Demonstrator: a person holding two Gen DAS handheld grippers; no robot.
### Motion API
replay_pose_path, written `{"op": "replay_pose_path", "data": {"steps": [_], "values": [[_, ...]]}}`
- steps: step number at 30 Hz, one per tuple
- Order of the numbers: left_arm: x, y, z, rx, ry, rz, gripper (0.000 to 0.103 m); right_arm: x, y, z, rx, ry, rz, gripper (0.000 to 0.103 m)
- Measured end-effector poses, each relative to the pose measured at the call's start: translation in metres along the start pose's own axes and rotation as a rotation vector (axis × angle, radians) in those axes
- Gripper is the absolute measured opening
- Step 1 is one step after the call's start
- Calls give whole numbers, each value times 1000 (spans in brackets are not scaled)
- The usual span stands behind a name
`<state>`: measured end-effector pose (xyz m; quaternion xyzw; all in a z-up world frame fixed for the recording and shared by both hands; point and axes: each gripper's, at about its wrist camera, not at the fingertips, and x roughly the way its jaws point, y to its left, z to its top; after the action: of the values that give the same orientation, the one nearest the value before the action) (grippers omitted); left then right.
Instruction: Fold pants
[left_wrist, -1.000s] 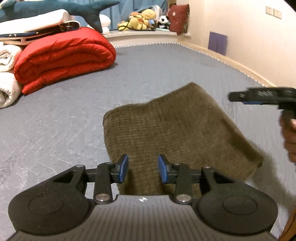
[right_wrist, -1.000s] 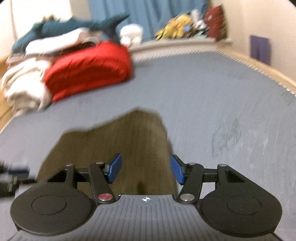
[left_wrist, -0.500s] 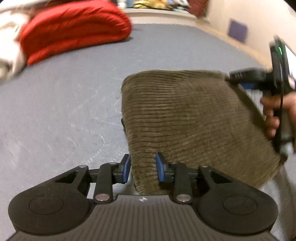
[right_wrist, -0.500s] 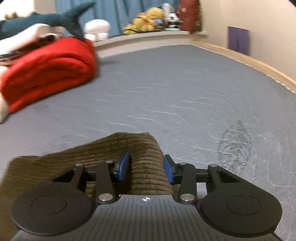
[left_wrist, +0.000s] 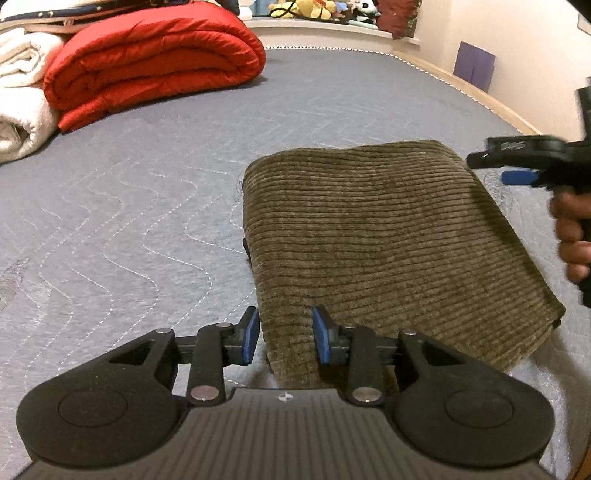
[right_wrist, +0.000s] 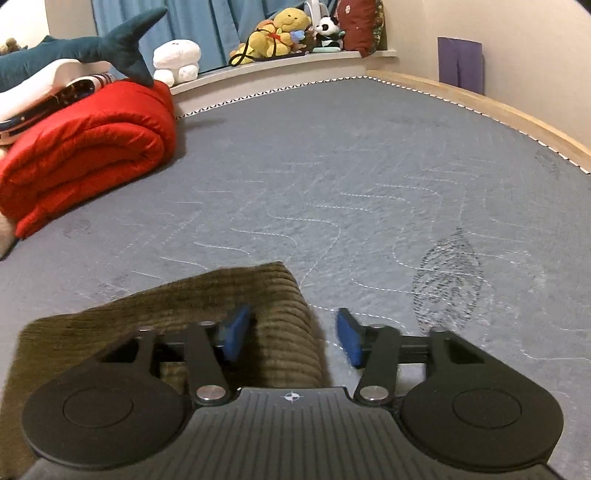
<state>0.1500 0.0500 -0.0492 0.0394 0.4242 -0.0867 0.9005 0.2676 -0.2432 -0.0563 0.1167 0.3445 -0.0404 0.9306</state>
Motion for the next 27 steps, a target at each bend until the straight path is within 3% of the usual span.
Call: {"op": "replay_pose_path", "data": {"steps": [5, 7, 9, 10, 11, 13, 15, 16, 18, 19, 20, 23, 27], "values": [[-9, -3, -5, 16, -3, -6, 36, -49, 3, -10, -114, 21, 99, 69], [-9, -4, -11, 26, 13, -14, 38, -57, 6, -26, -200, 112, 132, 73], [-6, -4, -18, 29, 42, -12, 47, -52, 6, -54, -325, 276, 92, 78], [-5, -4, -22, 29, 60, -11, 52, -51, 2, -67, -360, 310, 83, 80], [-5, -3, -26, 29, 75, -13, 53, -56, -6, -72, -337, 288, 103, 81], [-11, -6, -30, 41, 94, -8, 53, -62, -26, -68, -206, 334, 130, 86], [-25, -10, -29, 58, 86, 18, 54, -74, -36, -65, -152, 353, 101, 87], [-37, -11, -28, 60, 72, 21, 60, -83, -36, -64, -179, 343, 71, 86], [-65, -12, -26, 51, 5, -4, 81, -111, -29, -61, -258, 275, -2, 84], [-82, -13, -25, 47, -46, 6, 92, -128, -26, -56, -260, 230, -11, 85], [-96, -14, -23, 44, -92, 38, 96, -144, -25, -51, -234, 197, 3, 87], [-133, -15, -19, 10, -189, 133, 100, -192, -24, -38, -113, 106, 58, 95], [-165, -11, -30, -105, -239, 109, 102, -245, -8, -51, -119, -17, 81, 102]]}}
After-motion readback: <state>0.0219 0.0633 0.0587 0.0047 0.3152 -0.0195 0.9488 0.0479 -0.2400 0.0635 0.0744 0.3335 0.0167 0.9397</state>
